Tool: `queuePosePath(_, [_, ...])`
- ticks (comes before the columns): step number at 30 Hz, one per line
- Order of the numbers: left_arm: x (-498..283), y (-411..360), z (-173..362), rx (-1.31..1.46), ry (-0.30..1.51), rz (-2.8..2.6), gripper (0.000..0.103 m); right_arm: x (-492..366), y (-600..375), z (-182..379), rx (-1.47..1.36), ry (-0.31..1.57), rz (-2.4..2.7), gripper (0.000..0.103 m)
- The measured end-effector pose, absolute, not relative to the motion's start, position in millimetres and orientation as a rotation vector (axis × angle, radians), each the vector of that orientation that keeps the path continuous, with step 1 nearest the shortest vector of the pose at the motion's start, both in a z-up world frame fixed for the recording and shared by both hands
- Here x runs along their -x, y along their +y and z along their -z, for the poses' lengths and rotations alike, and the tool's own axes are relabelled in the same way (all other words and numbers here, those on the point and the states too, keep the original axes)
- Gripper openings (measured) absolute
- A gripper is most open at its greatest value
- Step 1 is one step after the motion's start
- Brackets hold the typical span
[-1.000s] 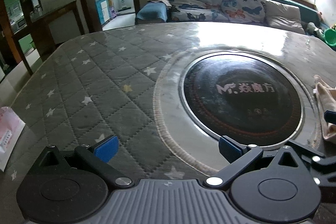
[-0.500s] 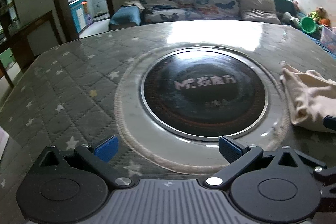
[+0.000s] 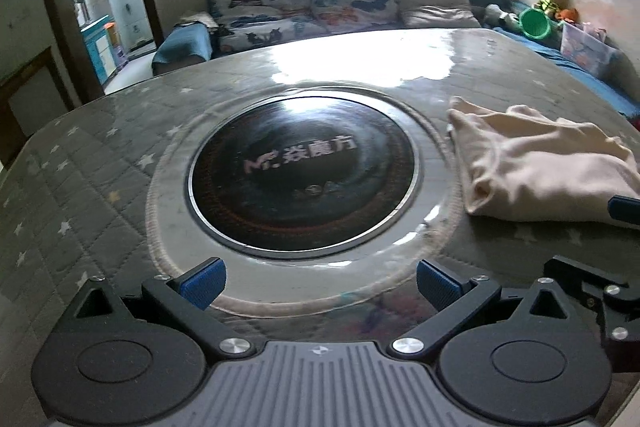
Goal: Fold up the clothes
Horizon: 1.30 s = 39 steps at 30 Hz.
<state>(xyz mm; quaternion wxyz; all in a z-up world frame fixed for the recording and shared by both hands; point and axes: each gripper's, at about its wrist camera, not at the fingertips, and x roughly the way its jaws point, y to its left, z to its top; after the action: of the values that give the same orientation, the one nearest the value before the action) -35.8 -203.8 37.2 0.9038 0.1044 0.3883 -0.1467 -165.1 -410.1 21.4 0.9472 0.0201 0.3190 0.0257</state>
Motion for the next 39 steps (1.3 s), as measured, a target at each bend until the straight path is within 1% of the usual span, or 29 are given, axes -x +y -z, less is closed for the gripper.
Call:
queuePosePath(14, [36,-211,-41,-0.232,0.798,0.307,0.103,157,-408,-19,-0.047,0.663,-0.103,0.103])
queuePosePath(27, [-1,-152,-39,-0.163,0.806,0.130,0.103,75,-341,-10,0.041,0.673,-0.257,0.103])
queuePosePath(34, [-20,-118,-31,-0.117,0.840,0.054,0.103,36,-314,9,0.079,0.723,-0.297,0.103])
queuePosePath(39, [-28,-105,-25,-0.092,0.862,0.025,0.103,25,-308,22,0.085,0.751,-0.287,0.103])
